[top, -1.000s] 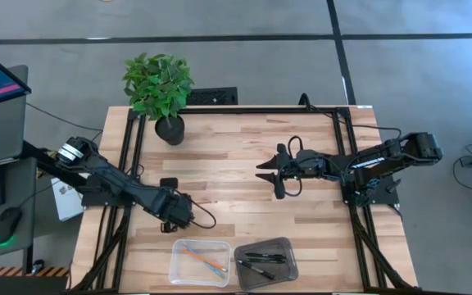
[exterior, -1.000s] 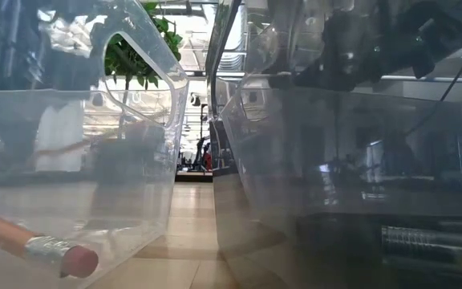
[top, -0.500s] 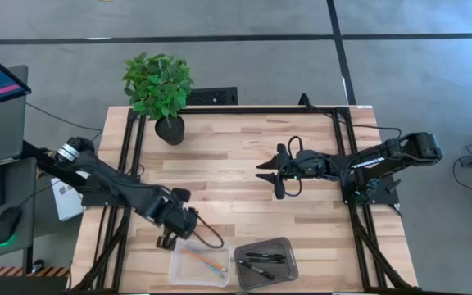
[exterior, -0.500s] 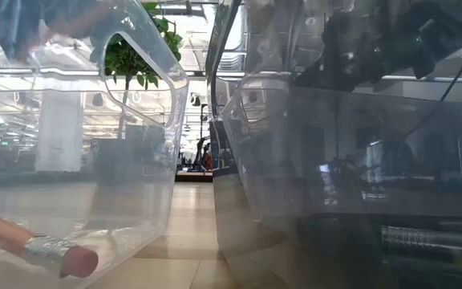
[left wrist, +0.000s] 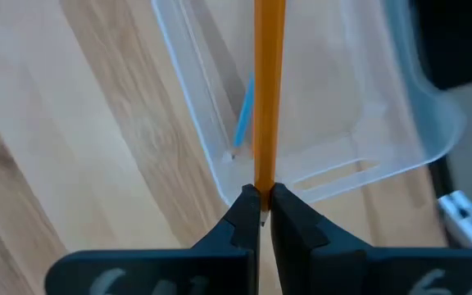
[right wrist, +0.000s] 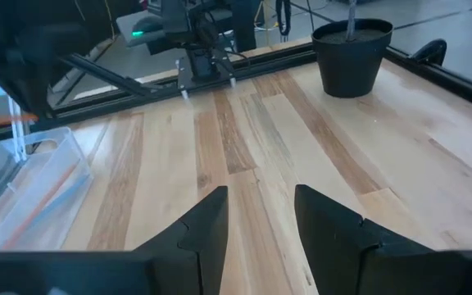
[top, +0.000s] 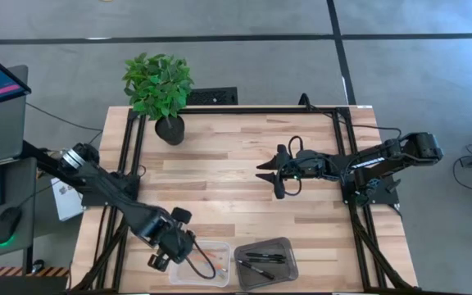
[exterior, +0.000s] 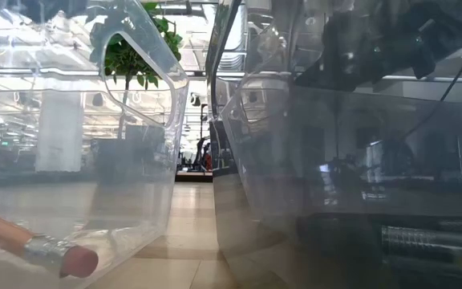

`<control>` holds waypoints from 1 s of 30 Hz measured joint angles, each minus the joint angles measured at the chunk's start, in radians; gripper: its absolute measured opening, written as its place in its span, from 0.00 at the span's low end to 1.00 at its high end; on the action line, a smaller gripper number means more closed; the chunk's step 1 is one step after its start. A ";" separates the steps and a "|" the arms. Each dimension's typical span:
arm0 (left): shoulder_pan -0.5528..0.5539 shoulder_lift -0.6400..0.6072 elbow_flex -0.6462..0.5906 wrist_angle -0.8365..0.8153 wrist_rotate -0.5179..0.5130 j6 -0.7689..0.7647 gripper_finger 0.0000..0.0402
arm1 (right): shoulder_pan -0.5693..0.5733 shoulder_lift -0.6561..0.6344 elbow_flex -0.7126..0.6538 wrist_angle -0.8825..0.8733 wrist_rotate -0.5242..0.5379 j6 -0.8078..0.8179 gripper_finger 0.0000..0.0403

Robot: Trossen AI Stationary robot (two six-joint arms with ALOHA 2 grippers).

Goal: Sort pens & pencils
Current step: Put the orange pencil into the transparent bin

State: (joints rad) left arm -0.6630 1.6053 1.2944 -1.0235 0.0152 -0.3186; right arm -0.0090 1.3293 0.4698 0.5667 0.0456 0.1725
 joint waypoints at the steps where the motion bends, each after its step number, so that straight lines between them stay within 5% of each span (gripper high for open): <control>1: 0.000 0.019 0.000 -0.007 0.003 0.008 0.00 | 0.000 0.000 0.000 -0.001 0.000 0.010 0.41; 14: 0.000 0.099 -0.002 0.091 0.041 0.075 0.00 | 0.002 0.000 0.000 -0.043 0.000 0.040 0.41; 30: 0.039 0.237 -0.006 -0.045 0.092 0.144 0.00 | 0.002 0.000 0.000 -0.066 0.000 0.061 0.41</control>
State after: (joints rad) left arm -0.6239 1.8420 1.2888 -1.0681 0.1070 -0.1743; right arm -0.0071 1.3293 0.4694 0.5003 0.0452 0.2337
